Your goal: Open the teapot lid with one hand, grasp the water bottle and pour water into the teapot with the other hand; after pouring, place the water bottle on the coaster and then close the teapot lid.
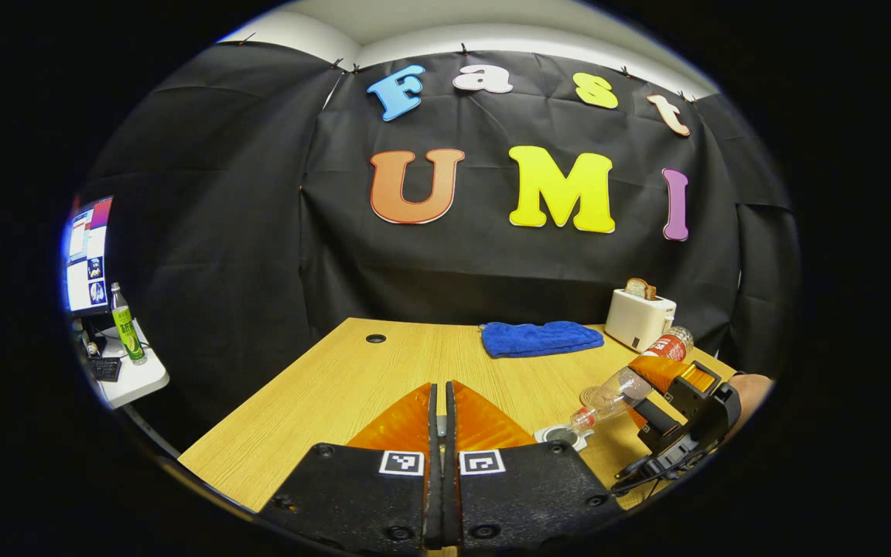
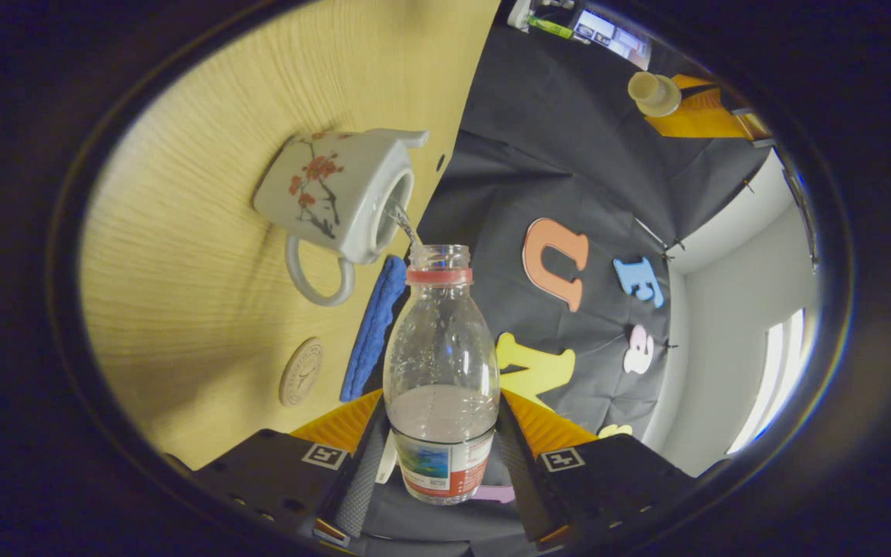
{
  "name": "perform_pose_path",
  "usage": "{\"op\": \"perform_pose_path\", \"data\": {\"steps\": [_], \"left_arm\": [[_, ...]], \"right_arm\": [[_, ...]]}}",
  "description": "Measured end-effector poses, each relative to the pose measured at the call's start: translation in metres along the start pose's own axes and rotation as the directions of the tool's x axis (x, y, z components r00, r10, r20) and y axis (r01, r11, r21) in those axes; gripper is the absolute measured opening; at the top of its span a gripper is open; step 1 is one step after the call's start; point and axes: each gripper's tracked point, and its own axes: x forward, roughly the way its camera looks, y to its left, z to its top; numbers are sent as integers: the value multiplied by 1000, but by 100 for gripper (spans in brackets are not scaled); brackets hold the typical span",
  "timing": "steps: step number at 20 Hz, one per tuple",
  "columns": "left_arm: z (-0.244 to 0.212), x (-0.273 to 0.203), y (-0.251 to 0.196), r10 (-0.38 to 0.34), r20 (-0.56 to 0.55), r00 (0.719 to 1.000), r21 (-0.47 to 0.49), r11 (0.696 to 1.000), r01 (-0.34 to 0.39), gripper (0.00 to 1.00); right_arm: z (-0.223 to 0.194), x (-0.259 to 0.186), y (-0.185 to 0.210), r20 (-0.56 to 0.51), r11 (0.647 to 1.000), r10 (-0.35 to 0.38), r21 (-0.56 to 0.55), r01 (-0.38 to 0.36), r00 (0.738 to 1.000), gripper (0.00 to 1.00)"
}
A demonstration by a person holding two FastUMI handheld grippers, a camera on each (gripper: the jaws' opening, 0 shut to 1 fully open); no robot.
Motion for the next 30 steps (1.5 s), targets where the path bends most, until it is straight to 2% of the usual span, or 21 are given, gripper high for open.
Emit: {"op": "perform_pose_path", "data": {"steps": [6, 7, 12, 16, 18, 25, 30], "left_arm": [[0, 1, -1, -3, -4, 1000, 7, 1000, 3, 3], [-2, 1, -1, -3, -6, 1000, 8, 1000, 3, 3], [-2, 1, -1, -3, -10, 1000, 12, 1000, 3, 3], [-4, 2, -1, -1, -15, 1000, 22, 1000, 1, 3], [-6, 4, -2, 2, -20, 1000, 30, 1000, -2, 3], [-5, 3, -3, 1, -18, 1000, 41, 999, 0, 3], [-6, 4, -1, 8, -21, 1000, 39, 999, -7, 3]], "right_arm": [[5, -6, -16, 17, 995, -57, -87, 59, 998, 75], [5, -6, -18, 20, 993, -64, -96, 65, 998, 77], [5, -5, -23, 24, 987, -85, -134, 87, 996, 75], [3, -5, -26, 23, 983, -95, -153, 97, 995, 77], [4, -6, -26, 26, 983, -96, -157, 99, 995, 75], [4, -3, -31, 22, 982, -105, -155, 107, 994, 77], [3, -1, -32, 13, 987, -126, -96, 126, 992, 77]]}}
